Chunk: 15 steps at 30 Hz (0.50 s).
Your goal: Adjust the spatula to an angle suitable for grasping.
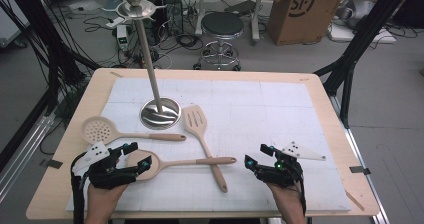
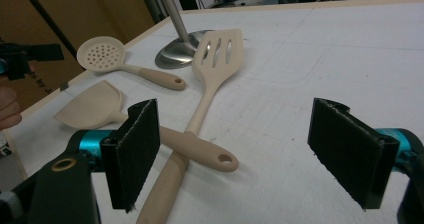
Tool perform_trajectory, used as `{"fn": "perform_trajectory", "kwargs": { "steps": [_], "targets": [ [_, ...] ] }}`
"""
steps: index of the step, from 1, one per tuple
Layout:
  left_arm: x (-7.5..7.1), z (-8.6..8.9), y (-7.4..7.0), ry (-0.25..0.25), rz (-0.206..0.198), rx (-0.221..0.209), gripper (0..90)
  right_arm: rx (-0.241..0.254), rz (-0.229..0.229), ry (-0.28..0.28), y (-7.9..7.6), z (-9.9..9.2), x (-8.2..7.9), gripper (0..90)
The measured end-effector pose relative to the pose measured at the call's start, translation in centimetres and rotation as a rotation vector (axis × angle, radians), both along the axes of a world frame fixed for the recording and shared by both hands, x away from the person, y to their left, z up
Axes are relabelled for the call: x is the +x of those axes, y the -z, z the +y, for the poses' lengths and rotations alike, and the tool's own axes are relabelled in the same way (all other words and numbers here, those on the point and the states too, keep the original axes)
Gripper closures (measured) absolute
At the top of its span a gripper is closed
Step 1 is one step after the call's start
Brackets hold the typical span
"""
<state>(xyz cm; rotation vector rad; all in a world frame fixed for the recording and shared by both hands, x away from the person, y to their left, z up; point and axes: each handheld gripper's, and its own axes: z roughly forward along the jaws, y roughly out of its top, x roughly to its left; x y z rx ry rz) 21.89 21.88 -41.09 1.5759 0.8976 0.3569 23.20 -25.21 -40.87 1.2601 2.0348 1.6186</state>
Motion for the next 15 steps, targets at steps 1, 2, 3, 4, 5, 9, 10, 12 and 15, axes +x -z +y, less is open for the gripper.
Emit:
{"fn": "perform_trajectory", "kwargs": {
  "steps": [1, 2, 3, 4, 5, 9, 10, 12, 15],
  "targets": [
    [-0.04, 0.01, -0.04, -0.004, -0.001, -0.002, 24.8, 0.001, 0.001, 0.002, 0.02, -0.05, 0.0, 20.8],
    [-0.03, 0.06, -0.06, -0.003, -0.003, 0.001, 24.8, 0.001, 0.001, 0.002, 0.02, -0.05, 0.0, 20.8],
    [-0.02, 0.07, -0.05, -0.002, -0.001, 0.0, 24.9, 0.004, -0.002, 0.003, 0.03, -0.13, 0.0, 20.8],
    [-0.01, 0.04, -0.04, 0.0, 0.001, -0.002, 24.9, 0.005, 0.001, 0.006, 0.01, -0.19, -0.04, 20.8],
    [0.0, -0.05, -0.05, -0.001, -0.001, 0.003, 24.9, 0.01, -0.002, 0.009, -0.02, -0.31, -0.09, 20.9],
    [-0.16, -0.23, -0.13, -0.017, -0.024, 0.025, 26.3, 0.025, -0.001, 0.006, 0.07, -0.54, -0.06, 20.9],
    [-0.23, -0.33, -0.21, -0.02, -0.033, 0.032, 26.4, 0.027, 0.004, 0.01, 0.1, -0.58, -0.05, 20.9],
    [-0.21, -0.45, -0.28, -0.011, -0.032, 0.026, 26.5, 0.027, 0.008, 0.011, 0.16, -0.69, -0.04, 20.9],
    [-0.06, -0.72, -0.15, -0.002, -0.013, 0.028, 26.9, 0.03, 0.013, 0.016, 0.2, -0.87, -0.07, 20.9]
  ]
}}
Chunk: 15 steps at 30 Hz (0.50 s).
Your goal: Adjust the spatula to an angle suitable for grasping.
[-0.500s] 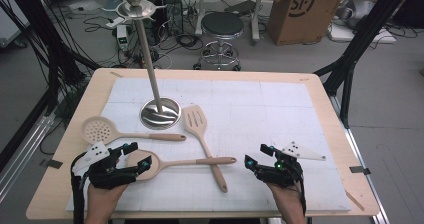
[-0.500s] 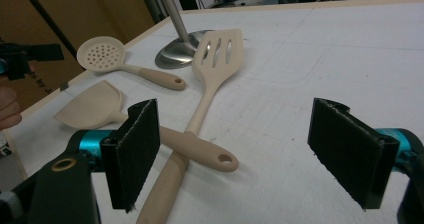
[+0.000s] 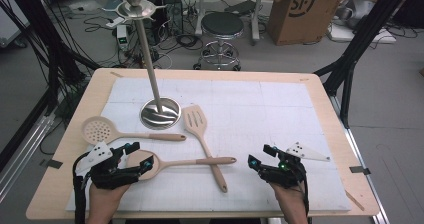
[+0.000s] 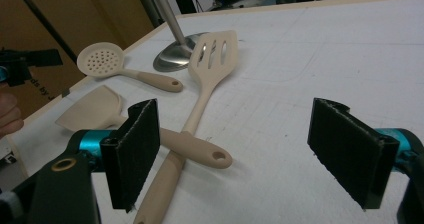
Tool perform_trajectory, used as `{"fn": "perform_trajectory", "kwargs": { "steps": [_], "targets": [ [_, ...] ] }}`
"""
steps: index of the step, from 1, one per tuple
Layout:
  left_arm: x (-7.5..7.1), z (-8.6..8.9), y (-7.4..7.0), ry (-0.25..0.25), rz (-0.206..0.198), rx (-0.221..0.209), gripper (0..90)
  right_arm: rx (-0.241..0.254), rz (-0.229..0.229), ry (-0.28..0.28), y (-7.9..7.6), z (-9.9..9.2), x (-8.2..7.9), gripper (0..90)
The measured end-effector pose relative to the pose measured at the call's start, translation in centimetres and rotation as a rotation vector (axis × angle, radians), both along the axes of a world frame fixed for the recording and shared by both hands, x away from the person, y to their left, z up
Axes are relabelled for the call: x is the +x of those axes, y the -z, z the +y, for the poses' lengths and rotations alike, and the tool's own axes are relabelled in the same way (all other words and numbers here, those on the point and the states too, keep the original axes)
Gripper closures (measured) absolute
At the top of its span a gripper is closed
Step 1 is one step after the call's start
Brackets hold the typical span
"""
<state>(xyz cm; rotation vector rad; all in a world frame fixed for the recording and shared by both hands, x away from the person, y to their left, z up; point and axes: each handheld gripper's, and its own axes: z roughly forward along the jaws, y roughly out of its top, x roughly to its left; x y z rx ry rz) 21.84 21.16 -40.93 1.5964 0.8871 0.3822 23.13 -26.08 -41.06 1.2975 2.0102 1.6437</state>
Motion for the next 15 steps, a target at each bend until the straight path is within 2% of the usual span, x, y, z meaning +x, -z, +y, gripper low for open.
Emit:
{"fn": "perform_trajectory", "kwargs": {
  "steps": [3, 6, 13, 15],
  "targets": [
    [0.1, -0.3, 0.2, 0.006, 0.004, 0.009, 27.5, -0.001, -0.004, 0.004, 0.0, -0.1, 0.0, 20.9],
    [0.1, -0.7, 0.3, 0.033, 0.014, 0.015, 31.7, -0.003, -0.004, 0.006, 0.1, -0.2, 0.0, 20.9],
    [0.1, -2.3, 0.6, 0.085, 0.051, 0.021, 52.6, -0.032, 0.003, -0.008, 0.4, 0.1, 0.0, 21.0],
    [0.1, -2.7, 0.8, 0.086, 0.056, 0.044, 58.5, -0.034, 0.006, -0.01, 0.4, 0.2, 0.0, 21.0]
  ]
}}
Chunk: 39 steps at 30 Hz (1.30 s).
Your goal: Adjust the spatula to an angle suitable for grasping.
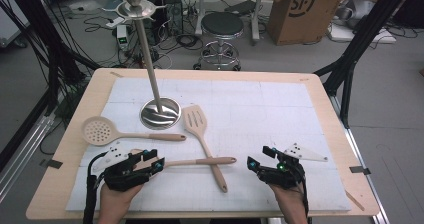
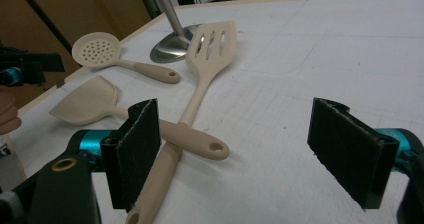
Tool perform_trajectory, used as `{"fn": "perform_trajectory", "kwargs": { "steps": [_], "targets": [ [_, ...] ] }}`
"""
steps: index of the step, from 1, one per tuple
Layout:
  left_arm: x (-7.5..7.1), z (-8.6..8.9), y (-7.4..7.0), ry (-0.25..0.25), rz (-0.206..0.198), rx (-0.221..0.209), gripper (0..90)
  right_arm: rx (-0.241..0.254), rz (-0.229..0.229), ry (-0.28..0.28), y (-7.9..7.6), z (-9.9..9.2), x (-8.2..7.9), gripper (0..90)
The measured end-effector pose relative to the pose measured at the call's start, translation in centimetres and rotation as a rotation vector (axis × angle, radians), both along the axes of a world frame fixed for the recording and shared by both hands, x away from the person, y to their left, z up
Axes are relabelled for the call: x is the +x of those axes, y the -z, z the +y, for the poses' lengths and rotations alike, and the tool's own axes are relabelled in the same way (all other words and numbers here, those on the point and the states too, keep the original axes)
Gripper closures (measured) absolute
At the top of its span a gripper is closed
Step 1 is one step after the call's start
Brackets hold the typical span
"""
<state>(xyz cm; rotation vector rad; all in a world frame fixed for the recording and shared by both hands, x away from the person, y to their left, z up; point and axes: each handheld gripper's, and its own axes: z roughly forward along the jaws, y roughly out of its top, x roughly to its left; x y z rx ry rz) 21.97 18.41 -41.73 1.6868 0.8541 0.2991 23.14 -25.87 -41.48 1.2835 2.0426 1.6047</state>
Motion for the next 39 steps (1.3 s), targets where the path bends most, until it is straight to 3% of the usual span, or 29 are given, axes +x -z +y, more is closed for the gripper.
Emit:
{"fn": "perform_trajectory", "kwargs": {
  "steps": [3, 7, 13, 17, 25, 30, 39],
  "targets": [
    [-0.1, -0.3, 0.0, 0.01, -0.008, 0.02, 69.3, -0.008, 0.002, 0.001, 0.0, 0.0, 0.0, 21.0],
    [-0.2, -1.5, 0.3, 0.041, 0.016, 0.038, 79.3, -0.009, 0.003, 0.006, 0.0, 0.0, 0.0, 21.0],
    [-0.1, -2.4, 0.6, 0.062, 0.036, 0.045, 88.3, -0.012, 0.004, 0.0, 0.1, 0.0, 0.1, 20.9],
    [0.3, -2.9, 0.8, 0.069, 0.082, 0.009, 89.7, -0.013, 0.015, -0.004, 0.3, 0.1, 0.3, 20.9],
    [1.1, -4.7, 1.7, 0.13, 0.161, 0.005, 89.9, -0.015, 0.015, -0.008, 0.4, 0.2, 0.3, 20.9],
    [1.6, -6.8, 2.5, 0.17, 0.236, -0.001, 89.8, -0.016, 0.013, -0.012, 0.4, 0.2, 0.3, 20.8],
    [2.2, -8.6, 3.6, 0.2, 0.274, 0.023, 89.8, -0.017, 0.008, -0.012, 0.4, 0.1, 0.2, 20.8]
  ]
}}
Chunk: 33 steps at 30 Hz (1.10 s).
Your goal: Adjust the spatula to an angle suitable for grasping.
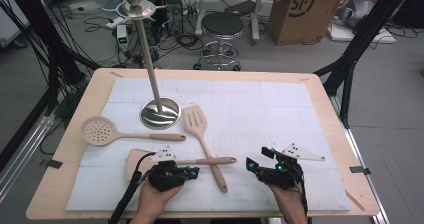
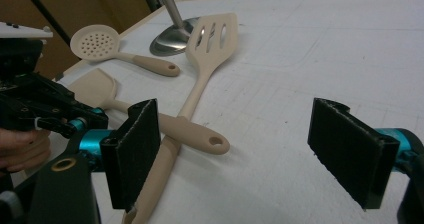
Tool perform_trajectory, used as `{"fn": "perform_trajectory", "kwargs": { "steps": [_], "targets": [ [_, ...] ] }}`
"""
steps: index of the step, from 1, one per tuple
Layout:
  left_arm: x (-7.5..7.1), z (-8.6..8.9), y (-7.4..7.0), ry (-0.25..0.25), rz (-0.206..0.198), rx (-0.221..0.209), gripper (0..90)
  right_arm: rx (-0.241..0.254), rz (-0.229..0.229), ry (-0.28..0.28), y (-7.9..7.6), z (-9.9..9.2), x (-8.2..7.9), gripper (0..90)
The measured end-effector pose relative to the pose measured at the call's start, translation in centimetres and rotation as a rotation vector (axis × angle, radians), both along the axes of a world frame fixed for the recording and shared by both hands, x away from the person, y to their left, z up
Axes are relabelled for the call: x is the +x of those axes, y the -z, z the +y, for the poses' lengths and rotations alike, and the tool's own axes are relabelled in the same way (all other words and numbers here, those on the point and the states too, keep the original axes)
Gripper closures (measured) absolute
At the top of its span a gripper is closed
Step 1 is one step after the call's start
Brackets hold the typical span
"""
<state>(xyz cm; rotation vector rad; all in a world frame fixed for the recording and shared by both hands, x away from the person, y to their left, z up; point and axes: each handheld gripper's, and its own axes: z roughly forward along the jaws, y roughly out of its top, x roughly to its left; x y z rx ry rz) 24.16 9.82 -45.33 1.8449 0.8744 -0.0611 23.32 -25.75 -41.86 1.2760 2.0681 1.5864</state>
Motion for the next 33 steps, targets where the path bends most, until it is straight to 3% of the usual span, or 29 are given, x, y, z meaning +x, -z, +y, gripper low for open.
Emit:
{"fn": "perform_trajectory", "kwargs": {
  "steps": [9, 10, 16, 21, 33],
  "targets": [
    [0.9, -1.0, 0.7, -0.016, 0.042, 0.046, 89.7, 0.007, 0.0, 0.022, 0.0, -0.4, -0.1, 20.8],
    [1.1, -1.2, 0.7, -0.016, 0.048, 0.073, 89.7, 0.012, -0.005, 0.021, -0.1, -0.5, -0.2, 20.8],
    [1.6, -2.9, 0.7, -0.004, 0.044, 0.141, 89.7, 0.01, -0.008, 0.022, -0.1, -0.5, -0.4, 20.8],
    [2.1, -3.3, 0.7, -0.011, 0.058, 0.16, 89.7, 0.012, -0.011, 0.028, -0.1, -0.7, -0.4, 20.8],
    [3.2, -3.7, 0.8, -0.069, 0.079, 0.152, 89.7, 0.013, -0.006, 0.03, -0.1, -0.8, -0.6, 20.8]
  ]
}}
